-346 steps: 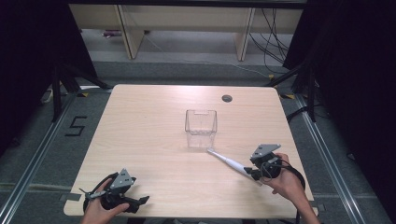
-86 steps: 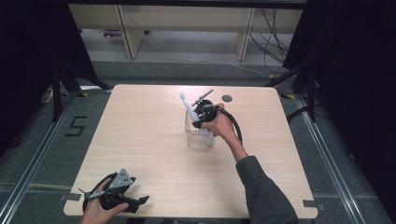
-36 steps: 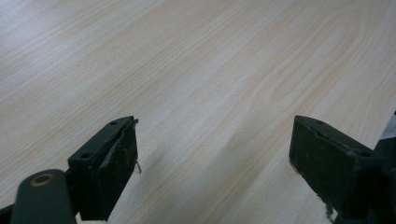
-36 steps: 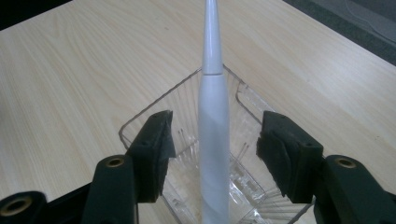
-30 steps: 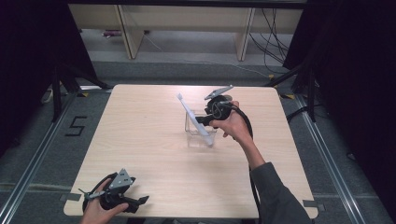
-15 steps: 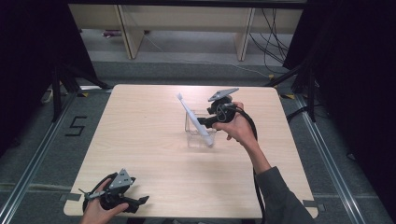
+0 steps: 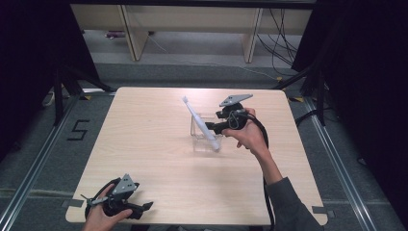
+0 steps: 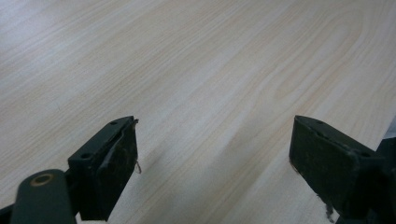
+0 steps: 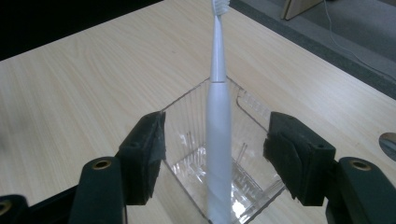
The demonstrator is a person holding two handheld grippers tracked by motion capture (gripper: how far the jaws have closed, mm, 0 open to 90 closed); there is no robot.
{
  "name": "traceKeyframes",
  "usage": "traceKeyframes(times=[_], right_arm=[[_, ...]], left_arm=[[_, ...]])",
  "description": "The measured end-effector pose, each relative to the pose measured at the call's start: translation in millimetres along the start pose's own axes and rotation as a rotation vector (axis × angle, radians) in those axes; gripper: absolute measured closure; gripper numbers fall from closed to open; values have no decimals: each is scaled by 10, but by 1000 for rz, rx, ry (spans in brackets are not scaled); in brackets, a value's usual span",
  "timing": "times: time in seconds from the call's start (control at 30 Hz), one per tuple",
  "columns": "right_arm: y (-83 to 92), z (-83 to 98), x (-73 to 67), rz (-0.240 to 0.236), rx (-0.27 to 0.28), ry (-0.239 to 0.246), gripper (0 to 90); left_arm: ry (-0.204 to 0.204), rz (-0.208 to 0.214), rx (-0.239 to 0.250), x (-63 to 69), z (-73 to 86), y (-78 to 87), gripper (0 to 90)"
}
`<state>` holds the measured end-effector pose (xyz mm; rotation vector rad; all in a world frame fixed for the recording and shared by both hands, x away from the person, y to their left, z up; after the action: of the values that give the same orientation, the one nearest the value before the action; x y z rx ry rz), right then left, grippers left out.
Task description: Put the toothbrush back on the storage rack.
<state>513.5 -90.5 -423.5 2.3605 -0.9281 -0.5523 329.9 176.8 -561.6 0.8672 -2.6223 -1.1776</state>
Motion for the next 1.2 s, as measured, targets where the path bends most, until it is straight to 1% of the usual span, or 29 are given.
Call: traceKeyframes(times=[0.03,0.07,0.1,0.13,0.17,0.2,0.27,0.3,0.33,0.4,0.43,0.47,0.5,0.53,0.57,0.67,0.73,0.8,0.83,0.87,0.9,1.0,1.03,1.07,1.1,1.13,1.17,1.2], right_arm=[[7,13,-18,-19,-2,-10,377],[19,14,-11,-31,11,10,378],[32,25,-13,-23,11,-1,377],[42,34,-8,-19,1,7,376],[53,28,-11,-19,18,2,376],[53,28,-11,-19,18,2,376],[73,61,-13,-23,1,3,374],[67,68,-8,-28,-1,16,374],[58,73,-15,-25,8,4,374],[64,80,-15,-25,0,4,374],[64,73,-17,-23,8,1,375],[64,73,-17,-23,8,1,375],[62,78,-26,-23,5,-8,374],[45,73,-25,-27,15,11,374],[47,81,-24,-26,9,16,374],[52,92,-31,-29,7,9,374],[72,98,-23,-24,12,24,371],[83,107,-35,-29,12,16,371],[111,114,-32,-20,25,13,367],[135,128,-31,-11,16,-6,366],[145,122,-23,-17,33,20,363],[165,136,-17,-14,47,27,359],[206,165,-21,-12,38,8,358],[206,165,-21,-12,38,8,358],[216,166,-11,-10,41,17,356],[228,180,-16,-7,43,-3,354],[237,187,2,-3,52,18,350],[237,187,2,-3,52,18,350]], left_arm=[[5,0,2,4,-1,-3,150],[4,0,0,4,0,-2,150],[5,1,6,6,-9,-6,150],[6,8,8,16,-12,-5,150],[8,7,10,19,-13,-4,150],[8,7,10,19,-13,-4,150],[-4,2,0,3,-6,4,150],[3,4,6,12,-12,0,150],[3,4,7,12,-14,0,150],[1,4,8,13,-17,1,150],[10,14,20,25,-27,-2,150],[10,14,20,25,-27,-2,150],[6,13,19,21,-27,0,150],[7,12,18,22,-26,0,150],[5,14,15,26,-24,1,150],[4,4,15,18,-23,5,150],[4,3,16,11,-26,8,150],[4,3,16,12,-26,8,150],[3,4,15,18,-28,7,150],[3,4,15,18,-28,7,150],[-5,4,13,18,-29,11,150],[-7,3,9,14,-25,16,150],[-6,4,11,13,-26,18,150],[-6,4,11,13,-26,18,150],[-5,4,11,11,-24,15,150],[0,5,14,16,-27,12,150],[0,4,14,18,-27,10,150],[0,4,14,18,-27,10,150]])
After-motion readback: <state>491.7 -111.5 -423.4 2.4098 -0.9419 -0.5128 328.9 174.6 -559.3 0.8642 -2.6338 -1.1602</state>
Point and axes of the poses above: each handheld gripper's, and its own axes: y roughly backward along the jaws, z roughly out of its underside, x roughly to its right, the point moved 8 cm from there along -y, roughly forward along the jaws, and after that the axes turned 11 degrees about -y, right-handed, at the moved point
